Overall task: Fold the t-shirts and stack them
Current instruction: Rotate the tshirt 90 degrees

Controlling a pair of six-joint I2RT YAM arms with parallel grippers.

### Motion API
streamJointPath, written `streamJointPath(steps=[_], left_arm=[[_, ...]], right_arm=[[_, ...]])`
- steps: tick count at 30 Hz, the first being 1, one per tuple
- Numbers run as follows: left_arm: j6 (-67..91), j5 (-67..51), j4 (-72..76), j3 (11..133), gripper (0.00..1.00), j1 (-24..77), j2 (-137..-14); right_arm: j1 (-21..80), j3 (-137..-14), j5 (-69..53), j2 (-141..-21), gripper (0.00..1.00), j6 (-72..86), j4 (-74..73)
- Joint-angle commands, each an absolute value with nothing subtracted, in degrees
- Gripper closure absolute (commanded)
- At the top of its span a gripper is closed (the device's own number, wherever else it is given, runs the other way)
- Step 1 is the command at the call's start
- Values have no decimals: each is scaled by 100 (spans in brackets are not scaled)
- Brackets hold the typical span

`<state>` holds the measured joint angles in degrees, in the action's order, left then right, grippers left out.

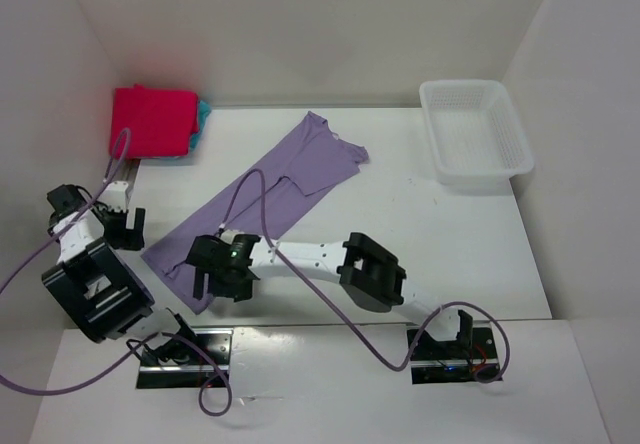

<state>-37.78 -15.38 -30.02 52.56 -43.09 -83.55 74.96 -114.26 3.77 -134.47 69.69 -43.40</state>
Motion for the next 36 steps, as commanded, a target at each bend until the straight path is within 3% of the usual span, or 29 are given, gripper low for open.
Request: streamJointPath(steps=[1, 9, 12, 16, 17, 19, 20, 21, 36], left_arm=[[-3990, -1934, -3172, 5273, 0, -4395, -7727], [-4201, -2188, -3594, 5457, 0, -4395, -7348], [-4254, -2188, -3595, 5458, 0, -4395, -7348], [-4254, -2241, -3647, 5405, 0, -4395, -7348], [-4315, -2241, -3647, 5405, 0, -4395, -7348], [-4368, -2241, -3647, 5344, 0, -4395, -7286], [-4429, -2241, -3700, 5344, 0, -4395, -7286], [-4482, -2241, -3700, 5344, 0, -4395, -7225], [-5009, -2399, -4086, 5344, 0, -4395, -6943]], right_arm=[[7787, -12197, 396, -14026, 12, 7637, -4454], [7857, -13122, 466, -14809, 18, 7945, -4983], [7857, -12833, 405, -14757, 26, 7998, -4826], [7787, -12132, 132, -14582, 57, 8121, -4291], [7735, -11981, 62, -14529, 70, 8121, -4193], [7656, -11454, -8, -14301, 82, 8243, -3983], [7655, -11252, -9, -14204, 95, 8244, -3703], [7603, -10850, -61, -14107, 100, 8331, -3570], [7383, -7658, 132, -11737, 100, 8648, -2637]])
